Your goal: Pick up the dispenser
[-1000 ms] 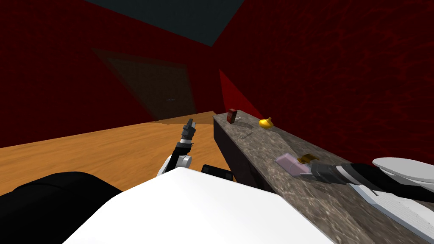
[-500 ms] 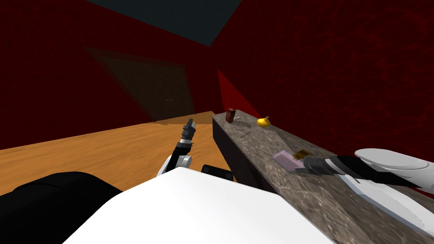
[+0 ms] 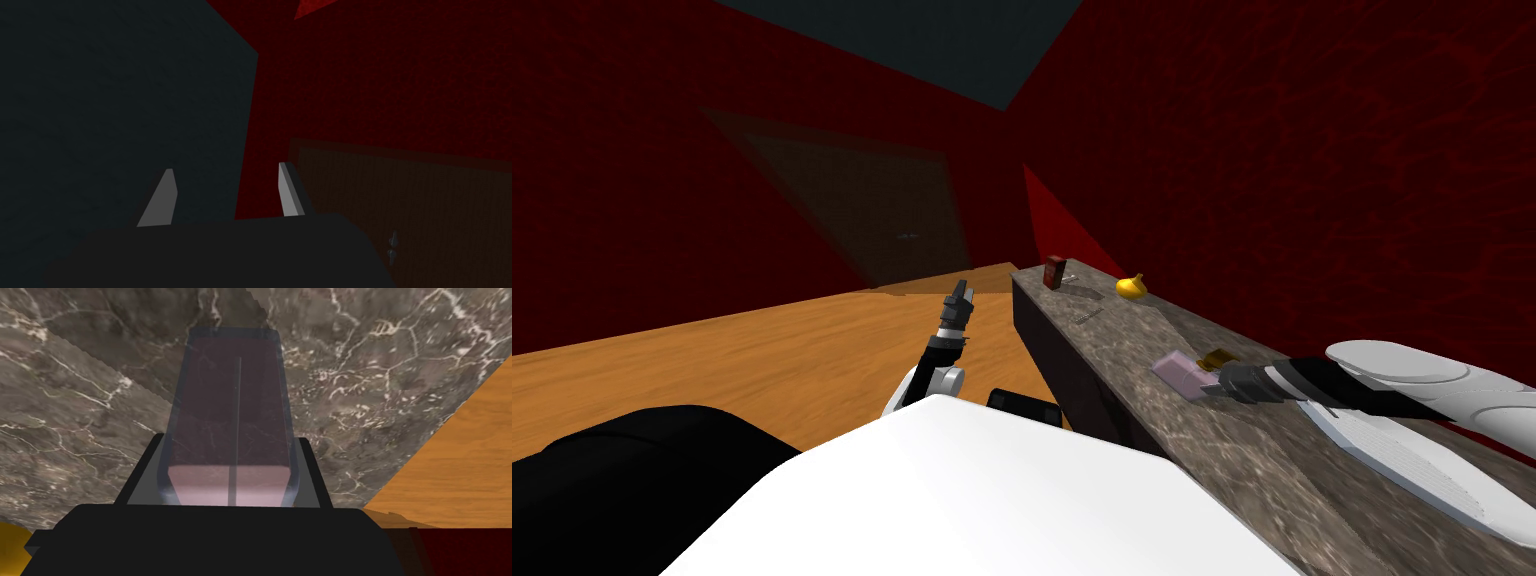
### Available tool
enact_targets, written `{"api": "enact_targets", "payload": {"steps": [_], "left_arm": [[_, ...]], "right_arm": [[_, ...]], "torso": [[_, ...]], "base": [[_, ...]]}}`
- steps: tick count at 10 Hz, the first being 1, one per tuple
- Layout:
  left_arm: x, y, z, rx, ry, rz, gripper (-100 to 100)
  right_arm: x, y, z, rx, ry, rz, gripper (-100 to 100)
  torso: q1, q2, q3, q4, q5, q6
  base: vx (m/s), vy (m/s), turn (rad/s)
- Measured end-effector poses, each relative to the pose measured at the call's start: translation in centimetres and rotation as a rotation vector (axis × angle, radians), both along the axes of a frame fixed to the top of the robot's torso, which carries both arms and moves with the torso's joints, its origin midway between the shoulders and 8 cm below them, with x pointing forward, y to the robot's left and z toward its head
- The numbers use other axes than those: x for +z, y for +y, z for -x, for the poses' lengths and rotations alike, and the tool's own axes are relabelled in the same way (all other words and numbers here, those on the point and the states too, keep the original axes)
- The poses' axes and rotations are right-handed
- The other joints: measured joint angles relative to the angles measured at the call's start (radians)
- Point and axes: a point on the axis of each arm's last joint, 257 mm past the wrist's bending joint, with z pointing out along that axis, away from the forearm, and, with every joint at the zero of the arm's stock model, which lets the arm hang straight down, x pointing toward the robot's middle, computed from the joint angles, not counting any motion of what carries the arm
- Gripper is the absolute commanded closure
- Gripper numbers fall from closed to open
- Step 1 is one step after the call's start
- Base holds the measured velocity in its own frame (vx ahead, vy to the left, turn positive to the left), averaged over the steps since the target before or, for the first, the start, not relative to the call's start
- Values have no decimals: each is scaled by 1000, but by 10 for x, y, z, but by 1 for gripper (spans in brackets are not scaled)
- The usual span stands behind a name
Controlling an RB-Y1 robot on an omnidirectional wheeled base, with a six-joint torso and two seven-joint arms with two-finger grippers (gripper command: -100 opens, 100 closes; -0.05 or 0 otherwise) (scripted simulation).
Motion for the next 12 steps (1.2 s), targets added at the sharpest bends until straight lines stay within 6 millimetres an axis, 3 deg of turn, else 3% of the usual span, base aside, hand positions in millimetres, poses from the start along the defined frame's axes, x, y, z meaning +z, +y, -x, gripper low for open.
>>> {"api": "enact_targets", "payload": {"steps": [3, 4, 5, 12], "left_arm": [[0, 0, 0, 0, 0, 0, 0], [0, 0, 0, 0, 0, 0, 0], [0, 0, 0, 0, 0, 0, 0], [0, 0, 0, 0, 0, 0, 0]], "right_arm": [[0, 0, 0, 0, 0, 0, 100], [0, 0, 0, 0, 0, 0, 0], [0, 0, 0, 0, 0, 0, 100], [12, -17, 31, -47, -48, -15, 100]], "torso": [[0, 0, 0, 0, 0, 0], [0, 0, 0, 0, 0, 0], [0, 0, 0, 0, 0, 0], [1, -1, 0, 1, 1, 0]], "base": [[0, 0, 0], [0, 0, 0], [22, 3, 98], [26, 3, 54]]}}
